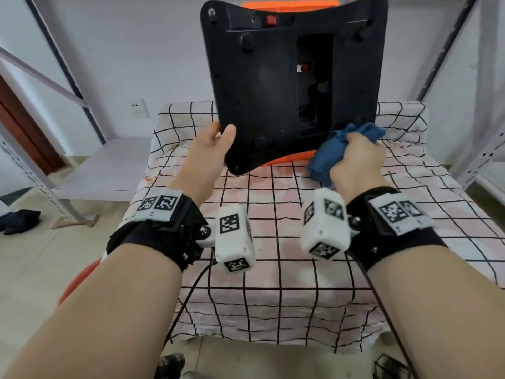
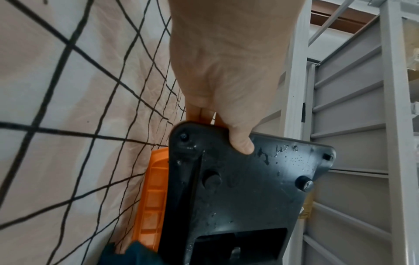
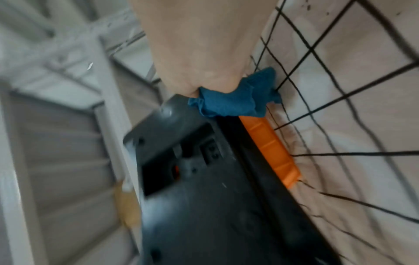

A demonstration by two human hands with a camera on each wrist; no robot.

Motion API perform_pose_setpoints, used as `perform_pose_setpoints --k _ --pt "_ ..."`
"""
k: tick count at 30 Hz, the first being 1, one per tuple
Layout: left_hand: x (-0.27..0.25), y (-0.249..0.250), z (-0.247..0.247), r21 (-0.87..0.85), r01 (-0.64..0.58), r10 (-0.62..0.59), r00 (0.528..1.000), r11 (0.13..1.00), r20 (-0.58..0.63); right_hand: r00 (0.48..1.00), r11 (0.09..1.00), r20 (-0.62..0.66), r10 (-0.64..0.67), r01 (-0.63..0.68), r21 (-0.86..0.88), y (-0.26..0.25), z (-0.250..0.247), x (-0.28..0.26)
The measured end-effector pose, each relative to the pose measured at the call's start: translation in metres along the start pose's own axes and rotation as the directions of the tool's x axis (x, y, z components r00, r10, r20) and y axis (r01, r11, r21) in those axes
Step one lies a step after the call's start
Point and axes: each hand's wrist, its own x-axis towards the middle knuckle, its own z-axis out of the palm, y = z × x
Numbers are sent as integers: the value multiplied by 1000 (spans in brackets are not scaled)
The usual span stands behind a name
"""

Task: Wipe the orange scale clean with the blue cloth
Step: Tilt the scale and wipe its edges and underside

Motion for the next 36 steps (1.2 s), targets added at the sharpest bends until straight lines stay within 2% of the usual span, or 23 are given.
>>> perform_pose_setpoints --k 2,8,17,19,20,21,22,23,24,26,28,30,32,34,36 --pt "0 1 -1 -20 10 -10 1000 1000 23 993 994 88 83 -77 -73 11 8 -16" --pt "1 -1 -9 -122 51 -34 990 991 136 963 961 130 237 -213 -175 34 27 -40" --pt "-2 2 -8 -111 47 -31 989 993 142 871 910 298 391 -317 -268 38 25 -63" --pt "-2 9 -10 -45 51 -44 988 998 149 863 920 377 336 -216 -326 35 27 -72" --pt "-1 11 -11 -4 45 -44 989 999 141 875 927 417 244 -85 -364 31 29 -73" --pt "0 13 -12 20 36 -38 991 999 127 883 912 458 102 100 -397 26 30 -73" --pt "0 14 -13 22 30 -32 993 999 115 863 858 500 -75 311 -408 18 31 -72" --pt "-1 15 -13 16 25 -27 994 1000 108 807 777 534 -253 498 -384 10 32 -71" --pt "-1 15 -14 10 20 -21 994 1000 108 733 697 554 -396 632 -338 3 31 -69" --pt "-5 15 -14 17 10 -12 994 1000 109 595 547 589 -546 786 -288 1 30 -63" --pt "-6 16 -12 25 8 -10 996 1000 93 504 393 688 -522 858 -330 18 27 -58" --pt "-5 14 -9 48 21 -24 998 999 59 441 243 794 -419 897 -370 43 25 -58" --pt "-3 13 -9 87 40 -43 999 995 33 409 157 852 -328 912 -378 59 27 -63" --pt "-2 13 -11 77 60 -62 998 995 29 366 80 878 -308 930 -359 64 27 -67" --pt "-3 16 -11 47 68 -70 997 997 31 291 -18 905 -311 950 -312 62 24 -65"
